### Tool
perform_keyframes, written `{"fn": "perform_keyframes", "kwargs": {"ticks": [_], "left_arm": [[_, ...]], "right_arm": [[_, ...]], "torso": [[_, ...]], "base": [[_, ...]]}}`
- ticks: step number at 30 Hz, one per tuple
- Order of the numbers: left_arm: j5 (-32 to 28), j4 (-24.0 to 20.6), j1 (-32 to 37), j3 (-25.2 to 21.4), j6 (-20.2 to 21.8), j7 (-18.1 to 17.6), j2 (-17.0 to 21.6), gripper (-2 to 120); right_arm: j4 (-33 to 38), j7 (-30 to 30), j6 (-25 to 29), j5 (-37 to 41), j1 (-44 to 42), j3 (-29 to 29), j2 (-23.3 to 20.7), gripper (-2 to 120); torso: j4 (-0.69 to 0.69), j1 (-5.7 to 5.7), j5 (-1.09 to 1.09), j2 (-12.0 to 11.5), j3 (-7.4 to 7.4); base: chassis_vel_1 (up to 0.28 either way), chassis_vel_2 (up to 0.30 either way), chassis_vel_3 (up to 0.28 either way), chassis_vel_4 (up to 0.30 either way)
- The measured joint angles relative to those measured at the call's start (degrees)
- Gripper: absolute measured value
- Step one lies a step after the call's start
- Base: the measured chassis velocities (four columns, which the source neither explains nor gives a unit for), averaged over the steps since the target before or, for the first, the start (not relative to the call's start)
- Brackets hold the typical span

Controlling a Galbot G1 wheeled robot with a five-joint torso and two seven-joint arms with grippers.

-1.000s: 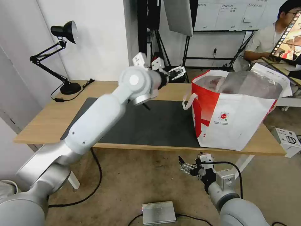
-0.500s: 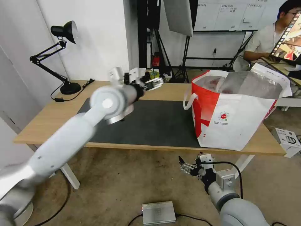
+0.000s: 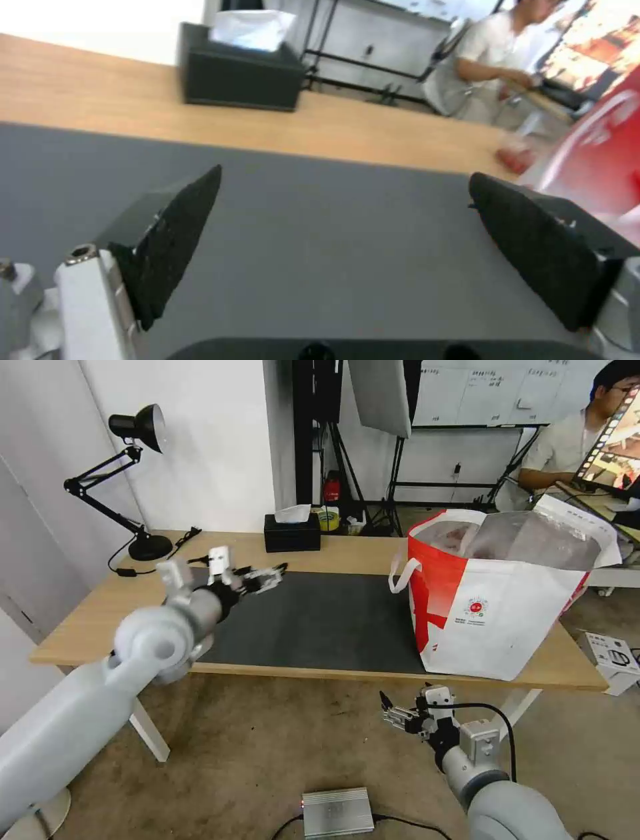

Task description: Pick up the trash from the table and place it into the takeout bag.

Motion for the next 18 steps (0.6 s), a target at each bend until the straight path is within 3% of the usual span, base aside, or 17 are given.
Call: {"fn": "perform_keyframes", "kwargs": {"ticks": [2, 11, 18], "left_arm": [[3.72, -1.42, 5.91, -4.09, -0.97, 2.64, 2.35, 100], [12.0, -2.35, 16.52, -9.22, -4.24, 6.43, 6.1, 100], [20.24, -3.0, 26.75, -15.62, -5.73, 8.59, 6.2, 100]], "right_arm": [[0.0, 0.0, 0.0, 0.0, 0.0, -0.01, 0.0, 100], [0.0, 0.0, 0.0, 0.0, 0.0, 0.0, 0.0, 100], [0.0, 0.0, 0.0, 0.0, 0.0, 0.0, 0.0, 100]], "torso": [[0.0, 0.0, 0.02, 0.0, 0.0], [0.0, 0.0, 0.01, 0.0, 0.0], [-0.01, 0.0, 0.02, 0.0, 0.0]], "base": [[0.0, 0.0, 0.0, 0.0], [0.0, 0.0, 0.0, 0.0], [0.0, 0.0, 0.0, 0.0]]}}
